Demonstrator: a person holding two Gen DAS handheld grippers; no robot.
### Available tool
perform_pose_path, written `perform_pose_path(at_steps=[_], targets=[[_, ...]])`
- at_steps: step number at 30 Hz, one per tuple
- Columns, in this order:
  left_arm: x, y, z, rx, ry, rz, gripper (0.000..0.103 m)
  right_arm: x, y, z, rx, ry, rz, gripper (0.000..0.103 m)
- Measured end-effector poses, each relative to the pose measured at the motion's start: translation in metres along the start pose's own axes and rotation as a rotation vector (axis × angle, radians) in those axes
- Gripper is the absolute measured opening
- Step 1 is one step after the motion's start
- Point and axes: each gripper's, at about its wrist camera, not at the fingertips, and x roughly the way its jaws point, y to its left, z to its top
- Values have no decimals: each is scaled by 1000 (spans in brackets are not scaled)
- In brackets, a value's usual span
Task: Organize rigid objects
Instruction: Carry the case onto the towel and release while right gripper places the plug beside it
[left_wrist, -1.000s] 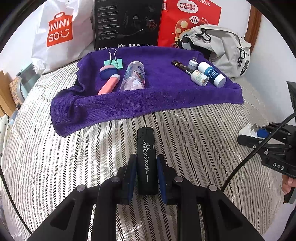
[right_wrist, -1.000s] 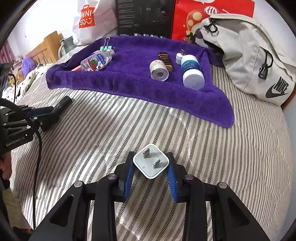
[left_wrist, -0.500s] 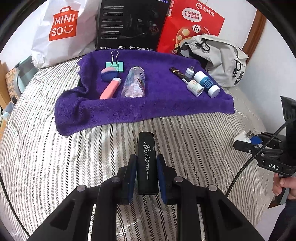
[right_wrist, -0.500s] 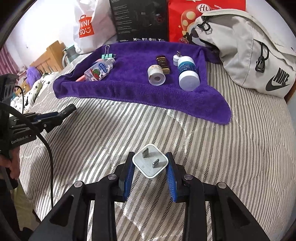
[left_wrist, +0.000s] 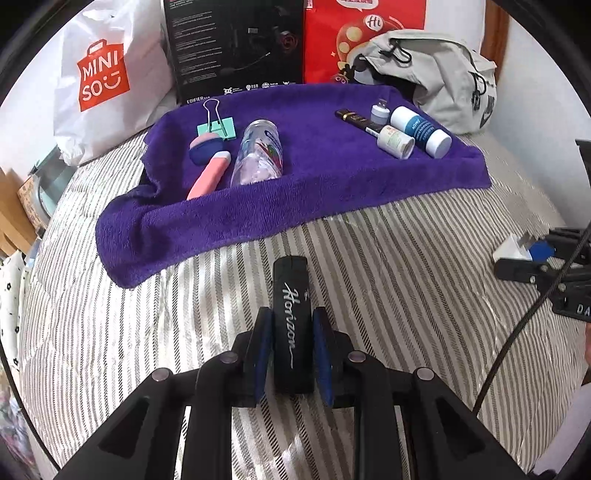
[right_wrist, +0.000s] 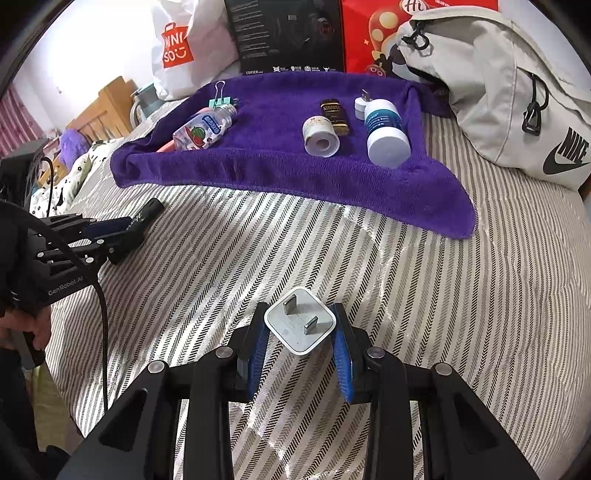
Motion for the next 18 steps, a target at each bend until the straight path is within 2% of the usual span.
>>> perform_pose_path(at_steps=[6, 9, 18], targets=[[1, 4, 6, -17, 21, -17, 21, 1, 0, 0, 3, 4, 9, 33], [-1, 9, 7, -57, 25, -58, 21, -3, -2, 4, 1, -6, 9, 33], [-27, 14, 31, -64, -32, -73, 21, -22, -7, 27, -13, -46, 21, 33]])
